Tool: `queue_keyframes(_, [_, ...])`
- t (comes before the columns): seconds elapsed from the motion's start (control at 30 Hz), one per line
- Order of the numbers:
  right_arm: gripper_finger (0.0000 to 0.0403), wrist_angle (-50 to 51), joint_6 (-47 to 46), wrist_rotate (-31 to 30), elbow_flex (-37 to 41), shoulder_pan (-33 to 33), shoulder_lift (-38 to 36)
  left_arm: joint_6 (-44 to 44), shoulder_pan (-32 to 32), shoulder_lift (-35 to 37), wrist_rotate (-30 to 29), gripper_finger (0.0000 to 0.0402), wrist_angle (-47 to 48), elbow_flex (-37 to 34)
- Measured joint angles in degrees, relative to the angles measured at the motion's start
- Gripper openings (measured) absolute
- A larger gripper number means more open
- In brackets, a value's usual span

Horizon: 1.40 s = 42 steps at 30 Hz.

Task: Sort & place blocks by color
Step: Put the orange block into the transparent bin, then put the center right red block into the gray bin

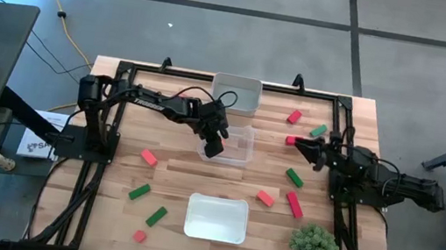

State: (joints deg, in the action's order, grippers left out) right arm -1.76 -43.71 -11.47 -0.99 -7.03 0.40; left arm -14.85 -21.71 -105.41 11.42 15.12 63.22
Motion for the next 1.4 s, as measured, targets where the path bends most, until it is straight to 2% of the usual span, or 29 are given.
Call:
queue_keyframes(0.23, [0.0200, -6.7, 0.5, -4.1, 0.0, 0.0, 0.0, 0.0, -0.8, 1.6, 0.1, 0.0185, -0.1, 0.0])
queue_keyframes(0.47, [0.0200, -12.9, 6.7, -8.4, 0.0, 0.0, 0.0, 0.2, -2.3, 5.6, 0.1, 0.0186, -0.5, 0.0])
queue_keyframes(0.73, [0.0200, -11.3, 12.9, -11.5, -5.0, -0.1, 2.7, 4.6, -3.4, 11.5, 0.1, 0.0186, -2.9, 0.0])
queue_keyframes(1.03, [0.0200, 1.9, 23.2, -15.5, -17.2, -0.1, 13.7, 9.1, -5.5, 15.9, -0.1, 0.0186, -3.4, 0.0])
queue_keyframes(1.23, [0.0200, 19.6, 22.7, -15.5, -27.7, -0.1, 22.9, 9.1, -7.3, 16.3, -0.1, 0.0186, -3.3, 0.0])
queue_keyframes(1.4, [0.0204, 27.4, 22.0, -17.9, -35.7, -0.1, 31.3, 9.1, -7.7, 16.3, -0.1, 0.0186, -2.7, 0.0])
